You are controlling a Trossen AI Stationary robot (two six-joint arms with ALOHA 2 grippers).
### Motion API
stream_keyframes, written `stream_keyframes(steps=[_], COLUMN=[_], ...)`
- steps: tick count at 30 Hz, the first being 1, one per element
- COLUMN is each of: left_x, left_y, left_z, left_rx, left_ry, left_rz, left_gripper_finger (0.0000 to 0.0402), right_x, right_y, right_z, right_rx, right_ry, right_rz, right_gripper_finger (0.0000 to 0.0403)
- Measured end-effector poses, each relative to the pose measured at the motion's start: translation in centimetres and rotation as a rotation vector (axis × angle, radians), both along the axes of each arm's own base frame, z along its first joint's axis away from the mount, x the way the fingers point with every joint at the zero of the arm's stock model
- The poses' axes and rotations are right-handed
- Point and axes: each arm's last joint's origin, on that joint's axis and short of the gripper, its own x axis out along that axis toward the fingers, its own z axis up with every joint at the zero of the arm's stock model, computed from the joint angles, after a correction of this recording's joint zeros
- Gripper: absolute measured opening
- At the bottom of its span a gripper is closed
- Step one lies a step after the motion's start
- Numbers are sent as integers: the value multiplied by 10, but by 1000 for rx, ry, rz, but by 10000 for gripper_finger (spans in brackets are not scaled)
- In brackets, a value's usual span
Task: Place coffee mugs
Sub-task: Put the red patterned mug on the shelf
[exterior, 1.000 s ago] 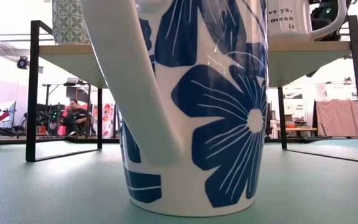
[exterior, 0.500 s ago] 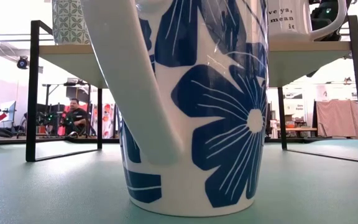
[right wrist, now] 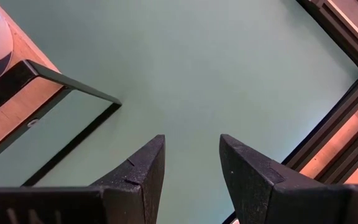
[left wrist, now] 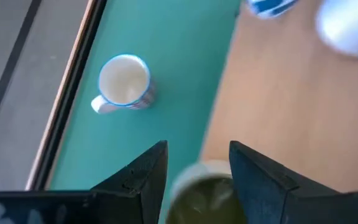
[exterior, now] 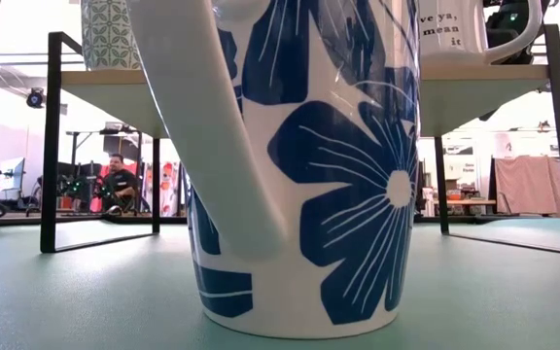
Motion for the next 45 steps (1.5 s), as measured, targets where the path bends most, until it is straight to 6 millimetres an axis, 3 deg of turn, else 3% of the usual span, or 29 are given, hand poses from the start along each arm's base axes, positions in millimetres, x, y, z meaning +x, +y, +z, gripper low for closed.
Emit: stream_keyframes(steps=[13, 22, 38, 45], left_x=[50, 71, 76, 77], left_y=[72, 126, 176, 185], left_z=[-62, -104, -151, -167], left_rx=[33, 5, -58, -73], left_ry=[113, 88, 120, 150], left_rz=[-13, 50, 122, 132], left_gripper_finger=[156, 155, 155, 155], right_x=[0, 0, 0, 0], right_y=[0, 0, 0, 0], right_z=[0, 0, 0, 0], right_rx=[0, 0, 0, 0], right_ry=[0, 0, 0, 0], right_rz=[0, 0, 0, 0], right_gripper_finger=[141, 141, 141, 141])
